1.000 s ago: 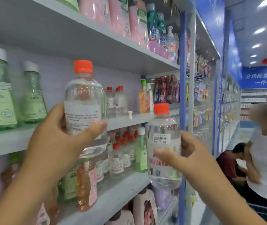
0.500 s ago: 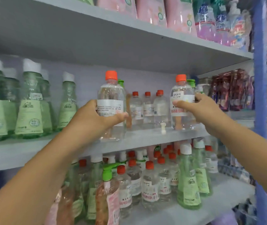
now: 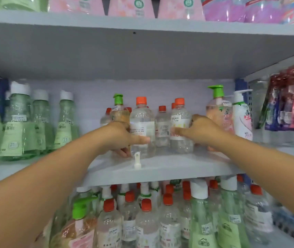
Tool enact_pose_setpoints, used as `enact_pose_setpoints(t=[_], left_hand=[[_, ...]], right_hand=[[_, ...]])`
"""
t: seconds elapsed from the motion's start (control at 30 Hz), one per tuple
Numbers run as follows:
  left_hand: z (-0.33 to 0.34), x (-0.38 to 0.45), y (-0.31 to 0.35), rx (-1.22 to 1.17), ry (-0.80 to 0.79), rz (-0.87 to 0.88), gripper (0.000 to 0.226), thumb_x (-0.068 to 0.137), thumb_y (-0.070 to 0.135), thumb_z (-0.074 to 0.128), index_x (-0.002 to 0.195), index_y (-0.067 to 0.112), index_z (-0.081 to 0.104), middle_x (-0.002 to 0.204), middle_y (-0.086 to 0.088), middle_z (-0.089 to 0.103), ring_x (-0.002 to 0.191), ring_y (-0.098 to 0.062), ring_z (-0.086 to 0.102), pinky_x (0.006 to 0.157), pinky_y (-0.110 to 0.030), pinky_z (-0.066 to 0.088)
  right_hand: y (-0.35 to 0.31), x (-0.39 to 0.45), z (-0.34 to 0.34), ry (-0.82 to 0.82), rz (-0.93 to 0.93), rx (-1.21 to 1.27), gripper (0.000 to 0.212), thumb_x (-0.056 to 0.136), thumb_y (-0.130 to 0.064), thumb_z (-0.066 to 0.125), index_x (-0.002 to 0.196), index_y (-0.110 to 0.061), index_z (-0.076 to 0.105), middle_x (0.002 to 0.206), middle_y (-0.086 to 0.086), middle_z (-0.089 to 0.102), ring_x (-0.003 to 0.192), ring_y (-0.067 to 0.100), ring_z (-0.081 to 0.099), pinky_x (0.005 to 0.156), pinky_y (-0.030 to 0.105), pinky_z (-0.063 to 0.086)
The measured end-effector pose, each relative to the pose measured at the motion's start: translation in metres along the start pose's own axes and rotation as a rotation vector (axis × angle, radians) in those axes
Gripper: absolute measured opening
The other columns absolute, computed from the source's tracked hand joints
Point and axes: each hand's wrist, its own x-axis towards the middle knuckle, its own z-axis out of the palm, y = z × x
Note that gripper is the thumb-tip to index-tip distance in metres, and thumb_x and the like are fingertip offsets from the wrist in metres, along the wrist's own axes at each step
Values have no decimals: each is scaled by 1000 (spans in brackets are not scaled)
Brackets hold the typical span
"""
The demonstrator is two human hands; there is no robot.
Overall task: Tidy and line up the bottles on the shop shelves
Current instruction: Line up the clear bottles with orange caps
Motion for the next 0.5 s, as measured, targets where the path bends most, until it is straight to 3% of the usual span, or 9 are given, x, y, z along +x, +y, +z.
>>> enact_pose_setpoints(t=[0.03, 0.1, 0.17, 0.27, 0.3, 0.4, 0.43, 0.5], left_hand=[[5, 7, 6, 14, 14, -30, 53, 64, 63, 88, 94, 27, 62, 78, 0, 78, 65, -13, 77, 62, -28, 64], [12, 19, 13, 111, 101, -42, 53, 73, 56, 86, 102, 24, 55, 92, -1, 76, 71, -17, 76, 73, -31, 64], [8, 26, 13, 173, 306, 37, 36, 80, 50, 82, 97, 26, 60, 96, 1, 71, 70, -15, 70, 68, -28, 59], [-11, 29, 7, 93, 575, 54, 30, 84, 46, 77, 97, 27, 59, 98, 2, 67, 66, -14, 64, 52, -24, 45], [-18, 32, 6, 105, 593, 13, 43, 82, 50, 78, 109, 24, 56, 108, 0, 65, 77, -17, 65, 57, -26, 45], [-28, 42, 5, 152, 470, -157, 97, 79, 59, 79, 151, 16, 31, 137, -8, 53, 103, -27, 57, 76, -36, 47], [-28, 45, 4, 140, 418, -187, 103, 79, 59, 79, 155, 15, 24, 138, -9, 52, 103, -27, 57, 77, -36, 49], [-24, 52, -2, 102, 330, -196, 95, 80, 56, 80, 149, 15, 29, 128, -5, 56, 94, -20, 60, 67, -32, 51]], right_hand=[[2, 2, 0, -1, -19, -33, 48, 80, -66, 73, 80, -22, 54, 78, -3, 64, 64, 6, 56, 52, 24, 43], [9, 2, -7, 31, -47, -27, 52, 83, -64, 71, 91, -14, 55, 85, 5, 67, 68, 13, 60, 61, 29, 49], [23, 0, -24, 258, -139, 70, 53, 86, -61, 69, 111, -16, 63, 90, 1, 66, 76, 17, 63, 70, 34, 51], [49, 3, -56, 659, -230, 107, 44, 86, -52, 72, 113, -18, 62, 107, -3, 51, 87, 19, 59, 75, 33, 42], [56, 8, -63, 659, -162, 142, 50, 84, -51, 74, 117, -16, 60, 116, 1, 49, 96, 25, 58, 79, 34, 42], [66, 20, -61, 402, 95, 227, 82, 75, -57, 80, 137, -13, 50, 139, 16, 46, 120, 36, 54, 94, 43, 50], [66, 21, -57, 371, 106, 202, 87, 74, -58, 81, 141, -13, 47, 141, 18, 45, 122, 38, 54, 96, 46, 51], [67, 22, -48, 357, 84, 202, 94, 75, -56, 83, 147, -14, 40, 139, 18, 46, 115, 36, 56, 86, 42, 52]])
